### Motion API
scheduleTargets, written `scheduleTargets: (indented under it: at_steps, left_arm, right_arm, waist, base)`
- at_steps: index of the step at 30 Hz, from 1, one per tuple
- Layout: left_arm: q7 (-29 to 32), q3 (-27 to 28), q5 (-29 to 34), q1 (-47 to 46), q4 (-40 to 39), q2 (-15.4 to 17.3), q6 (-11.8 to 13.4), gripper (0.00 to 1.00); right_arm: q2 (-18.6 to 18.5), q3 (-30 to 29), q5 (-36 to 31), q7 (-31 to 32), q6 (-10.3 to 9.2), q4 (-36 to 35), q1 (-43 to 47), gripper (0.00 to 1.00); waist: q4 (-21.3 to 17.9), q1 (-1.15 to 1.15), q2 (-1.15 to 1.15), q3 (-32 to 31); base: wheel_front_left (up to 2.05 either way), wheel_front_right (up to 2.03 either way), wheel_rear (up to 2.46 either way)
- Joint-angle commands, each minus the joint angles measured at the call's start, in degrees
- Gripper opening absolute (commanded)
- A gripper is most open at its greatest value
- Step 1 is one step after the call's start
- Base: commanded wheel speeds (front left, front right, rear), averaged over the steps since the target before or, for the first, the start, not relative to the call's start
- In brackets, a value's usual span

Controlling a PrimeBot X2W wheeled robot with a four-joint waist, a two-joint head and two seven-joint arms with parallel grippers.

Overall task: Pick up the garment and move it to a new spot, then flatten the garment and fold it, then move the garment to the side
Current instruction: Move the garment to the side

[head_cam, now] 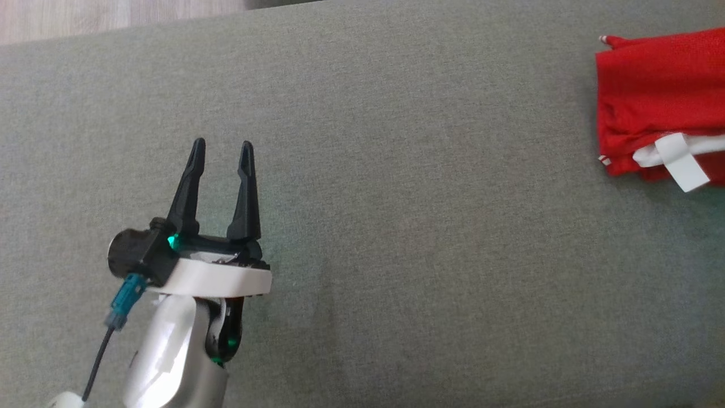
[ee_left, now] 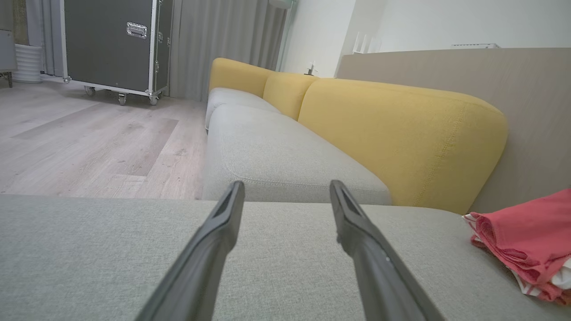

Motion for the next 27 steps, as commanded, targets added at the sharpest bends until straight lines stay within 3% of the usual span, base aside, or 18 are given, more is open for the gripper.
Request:
scheduleTargets:
  at_steps: [1,7,8,9,18,27]
  left_arm:
    - [-0.3,1.6,0.8,-2.0,-1.6,0.4,-0.2,1.0]
    - [-0.3,1.9,1.3,-2.2,-1.2,0.4,-0.3,1.0]
    - [-0.3,2.0,1.4,-2.2,-1.2,0.4,-0.4,1.0]
    - [-0.3,2.1,1.4,-2.2,-1.1,0.4,-0.4,1.0]
    - [-0.3,3.4,1.1,-1.5,-1.1,0.4,-0.5,1.0]
    - [-0.3,5.4,0.5,1.6,-1.7,0.4,-0.2,1.0]
  right_arm:
    - [-2.2,-0.5,-0.9,0.0,-0.04,-0.4,-0.9,0.0]
    - [-1.8,-3.6,-2.4,-0.3,-0.04,1.3,-1.0,0.0]
    - [-1.7,-4.3,-2.8,-0.5,-0.04,1.4,-1.0,0.09]
    - [-1.4,-5.3,-3.0,-0.6,-0.04,1.7,-0.9,1.0]
    - [3.7,-10.8,-7.1,-2.8,-0.04,-1.4,-1.4,1.0]
    - [16.5,-12.7,-6.4,-5.0,-0.04,-11.9,-0.3,1.0]
  waist:
    - [0.1,0.0,0.0,0.3]
    - [0.4,0.0,0.0,1.0]
    - [0.4,0.0,0.0,1.1]
    - [0.4,0.0,0.0,1.1]
    - [-0.7,0.0,0.0,-1.9]
    - [-1.1,0.0,0.0,-8.4]
  base:
    - [0.0,0.0,0.0]
    - [0.0,0.0,0.0]
    - [0.0,0.0,0.0]
    - [0.0,0.0,0.0]
    - [0.0,0.0,0.0]
    - [0.0,0.0,0.0]
